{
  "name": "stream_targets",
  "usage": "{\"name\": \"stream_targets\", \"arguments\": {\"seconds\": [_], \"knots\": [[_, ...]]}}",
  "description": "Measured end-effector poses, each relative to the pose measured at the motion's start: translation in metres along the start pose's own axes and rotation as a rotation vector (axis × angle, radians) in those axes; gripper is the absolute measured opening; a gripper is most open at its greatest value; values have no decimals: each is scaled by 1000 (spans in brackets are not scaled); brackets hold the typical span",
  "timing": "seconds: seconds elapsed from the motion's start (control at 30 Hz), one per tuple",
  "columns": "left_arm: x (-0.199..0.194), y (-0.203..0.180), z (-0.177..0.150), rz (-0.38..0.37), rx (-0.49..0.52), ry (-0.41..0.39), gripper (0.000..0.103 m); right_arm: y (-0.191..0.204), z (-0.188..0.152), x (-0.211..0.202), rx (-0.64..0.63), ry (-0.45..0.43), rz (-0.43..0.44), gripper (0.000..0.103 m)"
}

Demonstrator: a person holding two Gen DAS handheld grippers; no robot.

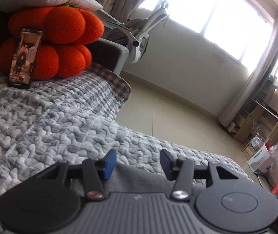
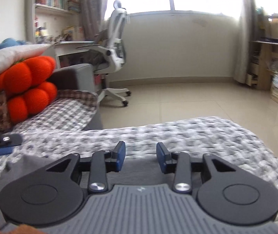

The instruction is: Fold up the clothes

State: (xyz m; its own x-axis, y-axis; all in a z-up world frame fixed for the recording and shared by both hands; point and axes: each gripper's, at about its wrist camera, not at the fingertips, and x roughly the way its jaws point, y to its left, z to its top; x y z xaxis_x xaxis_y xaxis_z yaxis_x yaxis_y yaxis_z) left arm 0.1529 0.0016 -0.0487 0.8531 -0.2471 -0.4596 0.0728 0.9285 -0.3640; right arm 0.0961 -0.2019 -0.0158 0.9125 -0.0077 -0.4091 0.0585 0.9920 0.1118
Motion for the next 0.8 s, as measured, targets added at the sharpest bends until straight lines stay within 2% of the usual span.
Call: {"name": "stream_targets", "arguments": {"seconds": [0.13, 0.27, 0.37, 0.5, 0.67, 0.73, 0.8], "knots": [[14, -12, -13, 3, 50, 47, 50, 23, -5, 13, -69, 51, 39, 39], [27, -15, -23, 27, 101, 80, 50, 31, -11, 28, -125, 119, 18, 39], [28, -12, -26, 58, 153, 74, 48, 28, -11, 26, -121, 133, 17, 32], [23, 3, -21, 83, 141, 69, 41, 24, -9, 12, -111, 129, 47, 32], [5, 6, -15, 111, 105, 73, 42, 20, -7, -5, -97, 123, 84, 34], [-7, -2, -15, 36, 112, 71, 44, 18, -6, -12, -92, 120, 99, 35], [-14, -14, -18, -8, 160, 74, 45, 17, -5, -19, -86, 118, 114, 35]]}}
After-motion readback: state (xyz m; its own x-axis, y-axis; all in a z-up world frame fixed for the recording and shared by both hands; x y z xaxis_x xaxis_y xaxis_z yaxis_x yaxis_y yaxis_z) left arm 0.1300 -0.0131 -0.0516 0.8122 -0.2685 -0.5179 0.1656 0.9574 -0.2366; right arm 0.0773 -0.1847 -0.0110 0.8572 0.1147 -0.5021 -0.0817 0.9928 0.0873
